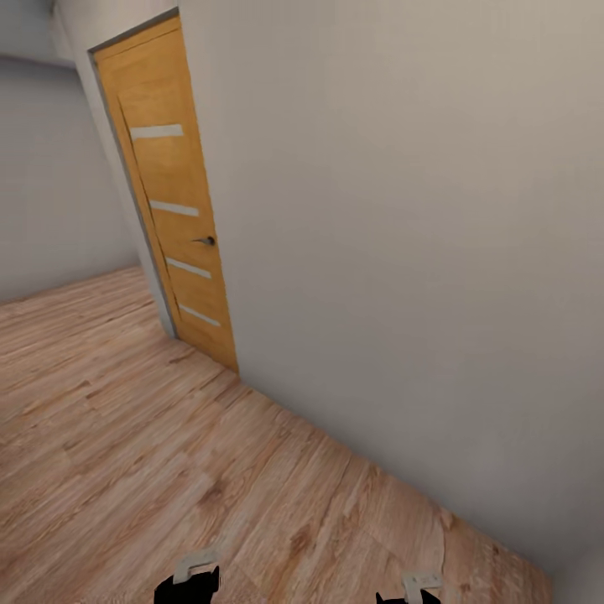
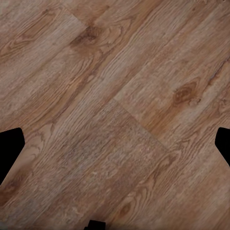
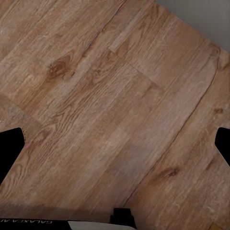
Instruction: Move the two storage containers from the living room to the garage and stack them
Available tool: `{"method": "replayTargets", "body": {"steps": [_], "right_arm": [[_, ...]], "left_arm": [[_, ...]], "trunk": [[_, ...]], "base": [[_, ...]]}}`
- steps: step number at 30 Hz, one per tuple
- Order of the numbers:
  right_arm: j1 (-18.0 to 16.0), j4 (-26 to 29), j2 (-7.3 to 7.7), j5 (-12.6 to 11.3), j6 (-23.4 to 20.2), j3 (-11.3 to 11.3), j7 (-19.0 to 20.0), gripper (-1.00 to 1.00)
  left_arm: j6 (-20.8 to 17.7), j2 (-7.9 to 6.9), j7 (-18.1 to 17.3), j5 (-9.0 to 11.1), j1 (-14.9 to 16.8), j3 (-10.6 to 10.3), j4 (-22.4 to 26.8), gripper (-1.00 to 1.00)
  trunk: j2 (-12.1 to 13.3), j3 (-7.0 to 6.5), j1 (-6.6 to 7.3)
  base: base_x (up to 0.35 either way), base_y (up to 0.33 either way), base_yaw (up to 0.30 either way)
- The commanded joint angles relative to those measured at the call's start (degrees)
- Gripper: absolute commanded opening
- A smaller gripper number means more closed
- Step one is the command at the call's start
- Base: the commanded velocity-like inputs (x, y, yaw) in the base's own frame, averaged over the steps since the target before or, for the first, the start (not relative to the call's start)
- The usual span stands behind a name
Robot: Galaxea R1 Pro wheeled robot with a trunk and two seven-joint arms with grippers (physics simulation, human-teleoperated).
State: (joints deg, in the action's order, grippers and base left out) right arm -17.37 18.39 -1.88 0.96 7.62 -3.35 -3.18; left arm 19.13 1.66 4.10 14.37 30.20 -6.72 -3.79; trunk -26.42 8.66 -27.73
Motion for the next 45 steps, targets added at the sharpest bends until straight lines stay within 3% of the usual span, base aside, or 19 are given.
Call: {"method": "replayTargets", "body": {"steps": [1,10,22,29,45], "right_arm": [[0.0,0.0,0.03,0.1,0.1,-0.3,-0.3,1.00],[0.0,0.0,0.03,0.1,0.1,-0.3,-0.3,1.00],[0.0,0.0,0.04,0.0,0.1,-0.3,-0.3,1.00],[0.0,0.0,0.04,0.0,0.1,-0.3,-0.3,1.00],[0.0,0.0,0.03,0.0,0.1,-0.3,-0.3,1.00]], "left_arm": [[0.4,0.05,0.1,0.4,0.1,-0.5,-0.3,1.00],[0.3,0.10,0.1,0.4,0.1,-0.5,-0.3,1.00],[0.3,0.04,0.1,0.3,0.1,-0.5,-0.3,1.00],[0.3,0.09,0.1,0.4,0.1,-0.5,-0.3,1.00],[0.3,0.10,0.1,0.4,0.1,-0.5,-0.3,1.00]], "trunk": [[-0.1,0.11,-0.03],[-0.1,0.11,-0.03],[-0.1,0.11,-0.03],[-0.1,0.11,-0.03],[-0.1,0.11,-0.03]], "base": [[0.000,0.000,0.291],[0.042,0.014,0.262],[0.267,0.108,0.019],[0.036,0.009,0.035],[0.001,0.000,0.277]]}}
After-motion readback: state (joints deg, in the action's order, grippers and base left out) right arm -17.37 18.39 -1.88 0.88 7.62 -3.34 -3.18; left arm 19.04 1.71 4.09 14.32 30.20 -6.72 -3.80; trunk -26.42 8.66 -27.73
